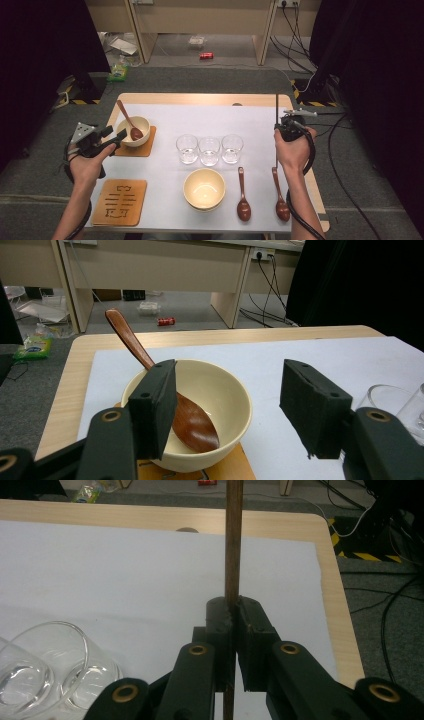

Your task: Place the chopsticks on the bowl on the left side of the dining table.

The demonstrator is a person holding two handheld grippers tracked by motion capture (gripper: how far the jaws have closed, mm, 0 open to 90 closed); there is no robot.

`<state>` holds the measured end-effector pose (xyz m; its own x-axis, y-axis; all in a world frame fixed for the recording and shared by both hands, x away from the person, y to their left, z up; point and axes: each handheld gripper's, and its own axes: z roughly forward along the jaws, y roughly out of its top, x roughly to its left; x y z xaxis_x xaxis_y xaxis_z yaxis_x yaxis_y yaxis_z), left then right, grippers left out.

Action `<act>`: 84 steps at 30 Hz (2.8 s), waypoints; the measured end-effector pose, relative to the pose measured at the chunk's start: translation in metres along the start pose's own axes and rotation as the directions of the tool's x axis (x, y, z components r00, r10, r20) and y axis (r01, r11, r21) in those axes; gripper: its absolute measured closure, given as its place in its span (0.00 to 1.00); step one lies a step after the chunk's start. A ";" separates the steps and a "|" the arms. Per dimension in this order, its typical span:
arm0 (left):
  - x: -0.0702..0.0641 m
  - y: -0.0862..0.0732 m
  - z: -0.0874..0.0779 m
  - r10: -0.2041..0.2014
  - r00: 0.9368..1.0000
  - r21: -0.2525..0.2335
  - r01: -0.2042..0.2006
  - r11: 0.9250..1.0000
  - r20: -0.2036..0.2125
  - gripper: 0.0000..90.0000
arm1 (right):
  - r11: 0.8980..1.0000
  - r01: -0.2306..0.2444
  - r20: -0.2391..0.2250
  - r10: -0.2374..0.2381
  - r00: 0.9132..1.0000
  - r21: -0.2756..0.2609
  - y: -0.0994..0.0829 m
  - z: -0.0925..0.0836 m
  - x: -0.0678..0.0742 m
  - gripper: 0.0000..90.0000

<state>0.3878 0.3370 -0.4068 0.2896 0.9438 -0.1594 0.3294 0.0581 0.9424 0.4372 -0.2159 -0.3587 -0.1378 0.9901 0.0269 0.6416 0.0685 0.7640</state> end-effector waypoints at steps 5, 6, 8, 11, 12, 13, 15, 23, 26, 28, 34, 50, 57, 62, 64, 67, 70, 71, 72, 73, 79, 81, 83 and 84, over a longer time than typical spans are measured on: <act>-0.001 0.000 0.000 0.002 1.000 0.001 -0.002 1.000 0.001 0.44 | 1.000 -0.001 -0.001 0.001 1.000 -0.022 0.002 0.001 0.002 0.94; -0.001 0.000 0.000 0.003 1.000 0.002 -0.003 1.000 0.001 0.44 | 1.000 0.001 0.001 -0.001 1.000 -0.031 0.003 0.001 0.003 0.94; -0.001 0.000 0.000 0.003 1.000 0.003 -0.003 1.000 0.001 0.44 | 0.999 0.004 0.004 -0.004 1.000 -0.042 0.003 0.002 0.003 0.94; -0.001 0.000 0.000 0.004 1.000 0.002 -0.004 1.000 0.001 0.44 | 0.998 0.005 0.003 -0.005 1.000 -0.058 0.005 0.003 0.004 0.94; -0.001 0.000 0.000 0.004 1.000 0.002 -0.004 1.000 0.002 0.44 | 0.998 0.005 0.002 -0.005 1.000 -0.063 0.005 0.003 0.005 0.94; -0.001 0.000 0.000 0.004 1.000 0.002 -0.004 1.000 0.002 0.44 | 0.998 0.009 0.000 -0.009 1.000 -0.068 0.006 0.003 0.004 0.94; -0.002 0.000 0.000 0.005 1.000 0.001 -0.005 1.000 0.002 0.44 | 0.997 0.009 0.000 -0.009 1.000 -0.077 0.006 0.004 0.006 0.94; -0.002 0.000 0.000 0.005 1.000 0.002 -0.005 1.000 0.003 0.44 | 0.994 0.011 -0.006 -0.012 1.000 -0.109 0.010 0.008 0.011 0.94; -0.002 -0.001 0.000 0.005 1.000 0.002 -0.005 1.000 0.004 0.44 | 0.992 0.015 -0.008 -0.016 1.000 -0.123 0.012 0.010 0.014 0.94; -0.002 -0.001 0.000 0.004 1.000 0.002 -0.004 1.000 0.004 0.44 | 0.991 0.018 -0.009 -0.020 1.000 -0.132 0.012 0.011 0.016 0.94; -0.002 -0.001 0.000 0.004 1.000 0.001 -0.004 1.000 0.004 0.44 | 0.989 0.015 -0.015 -0.018 1.000 -0.144 0.015 0.015 0.020 0.94; -0.001 -0.001 0.000 0.002 1.000 -0.001 -0.002 1.000 0.001 0.44 | 0.985 0.031 -0.037 -0.037 0.999 -0.170 0.021 0.021 0.033 0.94; -0.001 -0.001 0.000 0.001 1.000 -0.001 -0.001 1.000 0.001 0.44 | 0.981 0.044 -0.044 -0.053 0.998 -0.189 0.022 0.024 0.037 0.94; -0.001 -0.001 0.000 0.003 1.000 0.000 -0.003 1.000 0.002 0.44 | 0.978 0.050 -0.053 -0.062 0.997 -0.203 0.023 0.028 0.041 0.94; -0.001 -0.001 0.000 0.003 1.000 -0.001 -0.003 1.000 0.002 0.44 | 0.977 0.048 -0.054 -0.061 0.997 -0.209 0.024 0.029 0.042 0.94; -0.002 -0.001 0.000 0.003 1.000 0.000 -0.003 1.000 0.003 0.44 | 0.975 0.043 -0.060 -0.058 0.997 -0.218 0.024 0.030 0.045 0.94; -0.002 -0.001 0.000 0.004 1.000 0.001 -0.004 1.000 0.002 0.44 | 0.974 0.042 -0.064 -0.058 0.996 -0.224 0.024 0.031 0.048 0.94; -0.002 -0.001 0.000 0.003 1.000 0.001 -0.003 1.000 0.003 0.44 | 0.973 0.044 -0.065 -0.060 0.996 -0.226 0.025 0.031 0.049 0.94; -0.001 -0.001 0.000 0.003 1.000 0.001 -0.003 1.000 0.003 0.44 | 0.972 0.048 -0.064 -0.064 0.996 -0.231 0.025 0.032 0.050 0.94; -0.001 -0.001 0.000 0.003 1.000 0.001 -0.003 1.000 0.003 0.44 | 0.971 0.049 -0.066 -0.066 0.996 -0.235 0.025 0.032 0.050 0.94; -0.001 -0.001 0.000 0.002 1.000 0.000 -0.002 1.000 0.002 0.44 | 0.969 0.049 -0.069 -0.067 0.995 -0.244 0.027 0.033 0.055 0.94; -0.001 -0.001 0.000 0.001 1.000 0.000 -0.001 1.000 0.004 0.44 | 0.968 0.051 -0.072 -0.071 0.995 -0.247 0.028 0.034 0.057 0.94; -0.001 -0.001 0.000 0.002 1.000 0.000 -0.002 1.000 0.004 0.44 | 0.968 0.051 -0.073 -0.071 0.995 -0.246 0.028 0.035 0.059 0.94; -0.001 -0.001 0.000 0.002 1.000 0.000 -0.002 1.000 0.004 0.44 | 0.968 0.050 -0.076 -0.071 0.995 -0.248 0.028 0.035 0.060 0.94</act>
<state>0.3866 0.3357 -0.4077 0.2937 0.9426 -0.1590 0.3288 0.0565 0.9427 0.4737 -0.1504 -0.3585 -0.2393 0.9707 0.0215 0.4270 0.0854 0.9002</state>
